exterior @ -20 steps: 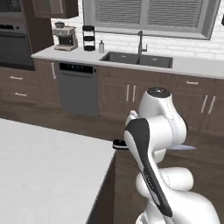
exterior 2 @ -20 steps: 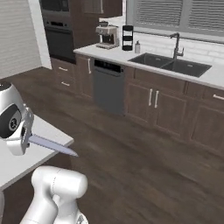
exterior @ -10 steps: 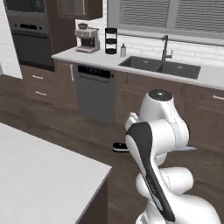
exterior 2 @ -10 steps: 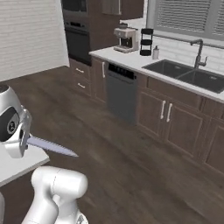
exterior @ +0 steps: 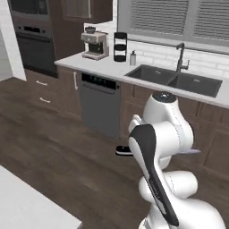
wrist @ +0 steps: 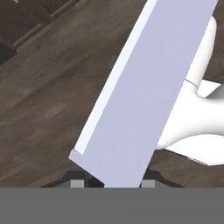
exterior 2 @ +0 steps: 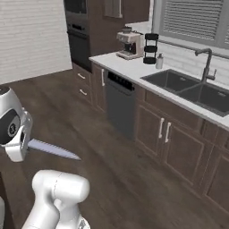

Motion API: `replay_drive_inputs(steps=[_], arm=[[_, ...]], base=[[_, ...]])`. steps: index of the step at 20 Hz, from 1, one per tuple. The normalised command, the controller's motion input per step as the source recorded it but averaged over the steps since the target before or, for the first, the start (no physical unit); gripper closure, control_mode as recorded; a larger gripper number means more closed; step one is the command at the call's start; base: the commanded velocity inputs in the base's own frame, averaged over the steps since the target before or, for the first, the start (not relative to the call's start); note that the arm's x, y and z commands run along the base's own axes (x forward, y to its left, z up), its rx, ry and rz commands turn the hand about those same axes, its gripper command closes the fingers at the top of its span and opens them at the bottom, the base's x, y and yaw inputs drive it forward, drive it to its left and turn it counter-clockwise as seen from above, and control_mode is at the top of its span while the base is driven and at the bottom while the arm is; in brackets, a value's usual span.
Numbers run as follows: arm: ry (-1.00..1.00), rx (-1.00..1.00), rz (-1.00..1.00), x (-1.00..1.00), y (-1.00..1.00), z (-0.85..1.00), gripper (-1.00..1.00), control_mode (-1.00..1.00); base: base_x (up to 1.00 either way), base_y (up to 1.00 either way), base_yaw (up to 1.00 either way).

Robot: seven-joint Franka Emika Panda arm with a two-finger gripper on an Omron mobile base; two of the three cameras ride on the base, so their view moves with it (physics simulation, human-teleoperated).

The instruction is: Pick up the knife from the drawer and place it on the cutting board. Then place the meat from the plate to the cutting board.

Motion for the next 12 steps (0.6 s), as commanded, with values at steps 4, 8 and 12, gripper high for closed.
replay_drive_inputs(steps=[4, 8, 12], arm=[[0.0, 0.0, 0.0, 0.0, 0.0, 0.0, 1.0, 1.0], [0.0, 0.0, 0.0, 0.0, 0.0, 0.0, 1.0, 1.0], [0.0, 0.0, 0.0, 0.0, 0.0, 0.0, 1.0, 1.0]], base=[[1.0, 0.02, 0.61], [0.96, 0.01, 0.76], [1.0, -0.02, 0.76]])
